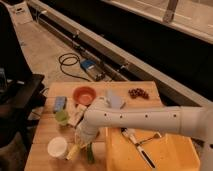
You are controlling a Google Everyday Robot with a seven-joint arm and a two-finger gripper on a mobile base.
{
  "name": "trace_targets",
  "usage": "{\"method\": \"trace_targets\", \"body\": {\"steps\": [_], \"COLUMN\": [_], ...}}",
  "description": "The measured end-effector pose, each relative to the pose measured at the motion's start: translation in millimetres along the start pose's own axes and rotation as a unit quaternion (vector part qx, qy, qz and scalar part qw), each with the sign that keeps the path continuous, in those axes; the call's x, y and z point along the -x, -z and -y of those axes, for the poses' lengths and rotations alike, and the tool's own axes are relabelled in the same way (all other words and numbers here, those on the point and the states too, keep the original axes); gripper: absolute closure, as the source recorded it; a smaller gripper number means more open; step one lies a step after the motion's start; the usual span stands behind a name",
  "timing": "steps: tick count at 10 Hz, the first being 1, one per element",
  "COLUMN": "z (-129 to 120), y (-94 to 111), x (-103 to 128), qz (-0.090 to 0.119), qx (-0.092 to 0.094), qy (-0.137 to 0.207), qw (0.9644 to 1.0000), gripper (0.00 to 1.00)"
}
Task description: Place banana in red bowl
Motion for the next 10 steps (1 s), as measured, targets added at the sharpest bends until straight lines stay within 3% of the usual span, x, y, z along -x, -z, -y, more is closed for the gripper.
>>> {"method": "trace_targets", "body": {"steps": [3, 6, 10], "z": [4.8, 28.0, 74.6], "y": [58.0, 125.8, 182.9], "x": [-10.8, -33.2, -94.2], "qz": [-0.045, -0.095, -0.141], "qx": [-0.014, -0.031, -0.048], "qy": [-0.005, -0.006, 0.0], "qw": [0.9989, 0.995, 0.9889], "gripper": [1.0, 1.0, 1.0]}}
